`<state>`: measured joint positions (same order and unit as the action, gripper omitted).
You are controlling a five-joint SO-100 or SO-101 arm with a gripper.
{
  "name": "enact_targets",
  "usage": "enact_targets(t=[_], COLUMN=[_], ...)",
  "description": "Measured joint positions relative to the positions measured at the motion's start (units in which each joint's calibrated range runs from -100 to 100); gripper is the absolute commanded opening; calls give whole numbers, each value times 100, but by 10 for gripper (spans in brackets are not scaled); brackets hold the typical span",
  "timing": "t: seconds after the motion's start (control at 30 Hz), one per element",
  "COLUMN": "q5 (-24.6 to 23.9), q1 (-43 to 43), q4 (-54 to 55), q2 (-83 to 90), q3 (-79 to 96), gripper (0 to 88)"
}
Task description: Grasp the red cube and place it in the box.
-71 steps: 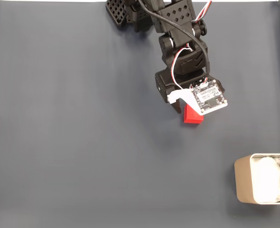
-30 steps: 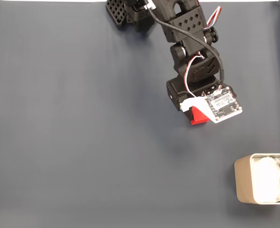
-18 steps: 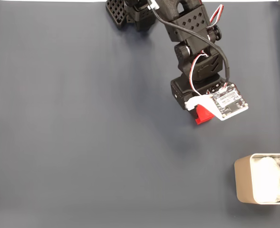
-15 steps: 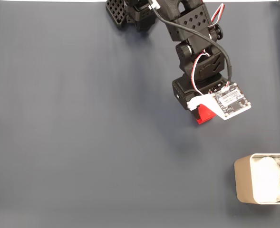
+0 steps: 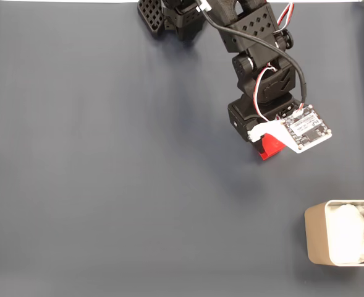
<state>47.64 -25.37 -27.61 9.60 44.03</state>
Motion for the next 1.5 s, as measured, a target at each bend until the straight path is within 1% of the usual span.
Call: enact_targets(t=[0.6, 0.7, 0.8, 0.9, 1.5], q5=[0, 0, 0, 20, 122], q1=[15, 15, 15, 15, 30], q4=[0, 0, 0, 0, -56], q2=[0, 0, 0, 0, -182], q3=[0, 0, 0, 0, 0], gripper=[392, 370, 316, 286, 262])
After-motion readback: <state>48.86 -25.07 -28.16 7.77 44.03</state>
